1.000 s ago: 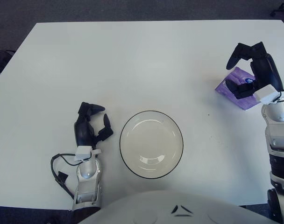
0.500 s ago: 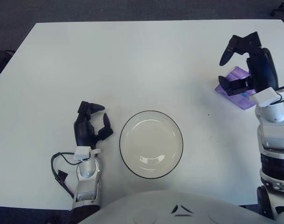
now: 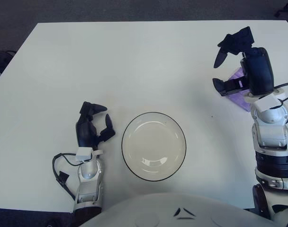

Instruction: Put the tissue paper into the plate.

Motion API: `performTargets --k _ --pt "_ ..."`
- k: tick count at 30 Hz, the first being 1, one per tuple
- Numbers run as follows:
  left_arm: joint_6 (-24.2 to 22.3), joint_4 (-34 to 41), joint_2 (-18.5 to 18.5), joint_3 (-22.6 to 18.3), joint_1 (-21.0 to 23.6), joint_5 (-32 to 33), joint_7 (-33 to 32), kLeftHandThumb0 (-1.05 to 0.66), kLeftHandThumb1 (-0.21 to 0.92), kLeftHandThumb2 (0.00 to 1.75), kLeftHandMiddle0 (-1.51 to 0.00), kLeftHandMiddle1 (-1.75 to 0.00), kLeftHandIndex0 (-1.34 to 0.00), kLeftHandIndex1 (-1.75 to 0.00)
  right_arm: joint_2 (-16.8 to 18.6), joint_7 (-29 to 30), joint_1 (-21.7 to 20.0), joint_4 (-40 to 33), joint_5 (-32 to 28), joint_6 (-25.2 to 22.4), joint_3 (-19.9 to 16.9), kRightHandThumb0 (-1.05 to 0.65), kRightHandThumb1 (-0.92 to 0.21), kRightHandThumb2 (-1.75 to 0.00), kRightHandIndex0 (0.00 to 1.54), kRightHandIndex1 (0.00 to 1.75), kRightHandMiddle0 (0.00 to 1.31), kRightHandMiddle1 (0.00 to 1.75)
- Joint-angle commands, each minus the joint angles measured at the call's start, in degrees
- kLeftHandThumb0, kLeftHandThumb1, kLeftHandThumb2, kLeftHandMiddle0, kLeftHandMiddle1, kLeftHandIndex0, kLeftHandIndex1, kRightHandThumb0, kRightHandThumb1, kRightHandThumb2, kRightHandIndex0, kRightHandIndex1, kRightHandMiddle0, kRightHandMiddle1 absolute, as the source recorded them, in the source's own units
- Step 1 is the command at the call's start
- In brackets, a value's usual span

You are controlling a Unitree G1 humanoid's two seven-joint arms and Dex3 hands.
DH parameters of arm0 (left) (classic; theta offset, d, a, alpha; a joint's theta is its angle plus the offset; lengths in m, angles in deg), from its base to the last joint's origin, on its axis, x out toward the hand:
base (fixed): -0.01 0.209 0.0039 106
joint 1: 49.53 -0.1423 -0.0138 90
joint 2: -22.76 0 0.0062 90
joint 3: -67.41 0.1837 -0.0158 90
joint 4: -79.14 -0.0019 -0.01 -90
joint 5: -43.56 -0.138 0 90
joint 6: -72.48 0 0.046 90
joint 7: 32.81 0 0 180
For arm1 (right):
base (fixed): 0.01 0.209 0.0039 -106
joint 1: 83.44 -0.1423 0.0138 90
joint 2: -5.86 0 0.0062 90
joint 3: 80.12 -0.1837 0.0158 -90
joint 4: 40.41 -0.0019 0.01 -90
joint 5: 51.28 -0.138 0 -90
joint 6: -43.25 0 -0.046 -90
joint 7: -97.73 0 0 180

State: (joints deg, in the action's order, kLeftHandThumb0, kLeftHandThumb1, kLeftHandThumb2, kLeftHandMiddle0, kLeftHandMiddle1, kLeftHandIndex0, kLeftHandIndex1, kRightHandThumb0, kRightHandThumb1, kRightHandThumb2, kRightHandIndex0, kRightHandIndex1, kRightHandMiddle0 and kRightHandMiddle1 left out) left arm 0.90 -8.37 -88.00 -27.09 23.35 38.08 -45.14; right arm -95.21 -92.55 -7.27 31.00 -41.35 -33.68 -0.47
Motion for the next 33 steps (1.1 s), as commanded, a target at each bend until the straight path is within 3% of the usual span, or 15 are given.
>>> performTargets --k 1,2,4,9,12,15,21,33 --pt "-3.0 -2.1 -0.6 0.2 -2.9 -0.7 -0.6 -0.47 0.34 1.30 -1.14 -1.75 -0.59 -1.75 -4.9 -3.9 2.2 -1.8 3.0 -9.7 -2.6 -0.70 -0.45 -0.95 0.08 1.19 0.11 1.23" --pt "-3.3 -1.9 -0.7 0.1 -3.0 -0.7 -0.7 -0.47 0.33 1.30 -1.15 -1.75 -0.60 -1.75 -5.7 -4.7 2.3 -2.8 4.4 -12.2 -2.2 -0.79 -0.52 -0.86 0.05 0.99 0.07 1.02" --pt "-3.7 -1.7 -0.8 0.2 -3.1 -0.7 -0.9 -0.48 0.33 1.31 -1.15 -1.75 -0.60 -1.75 -6.8 -5.6 2.4 -2.8 5.3 -14.6 -2.1 -0.88 -0.60 -0.76 0.03 0.79 0.03 0.81" --pt "-4.2 -1.3 -0.7 0.3 -3.3 -0.6 -0.7 -0.48 0.32 1.32 -1.14 -1.75 -0.60 -1.75 -8.6 -8.5 2.5 -3.2 5.7 -20.0 -1.2 -1.00 -0.75 -0.59 0.00 0.47 0.00 0.48" --pt "-4.1 -1.4 -0.6 0.4 -3.4 -0.4 -0.5 -0.47 0.34 1.30 -1.13 -1.75 -0.59 -1.75 -9.7 -10.2 2.8 -2.9 6.2 -22.7 -0.4 -1.04 -0.86 -0.50 0.00 0.15 0.00 0.15" --pt "-3.8 -1.6 -0.5 0.4 -3.3 -0.6 -0.6 -0.47 0.34 1.30 -1.13 -1.75 -0.59 -1.75 -11.1 -12.9 2.7 -3.6 5.6 -26.6 0.1 -1.04 -0.88 -0.45 0.00 0.05 0.00 0.05" --pt "-2.8 -1.9 -0.5 0.7 -3.3 -1.0 -0.8 -0.47 0.34 1.30 -1.14 -1.75 -0.59 -1.75 -13.1 -16.5 1.9 -5.8 6.6 -34.4 1.3 -1.05 -0.86 -0.39 0.00 0.01 0.00 0.01" --pt "-2.1 -2.5 -0.6 0.7 -3.1 -0.7 -0.6 -0.47 0.35 1.29 -1.13 -1.75 -0.58 -1.75 -15.5 -22.3 1.0 -8.8 5.2 -45.4 2.4 -0.94 -0.72 -0.34 0.00 0.00 0.00 0.00"
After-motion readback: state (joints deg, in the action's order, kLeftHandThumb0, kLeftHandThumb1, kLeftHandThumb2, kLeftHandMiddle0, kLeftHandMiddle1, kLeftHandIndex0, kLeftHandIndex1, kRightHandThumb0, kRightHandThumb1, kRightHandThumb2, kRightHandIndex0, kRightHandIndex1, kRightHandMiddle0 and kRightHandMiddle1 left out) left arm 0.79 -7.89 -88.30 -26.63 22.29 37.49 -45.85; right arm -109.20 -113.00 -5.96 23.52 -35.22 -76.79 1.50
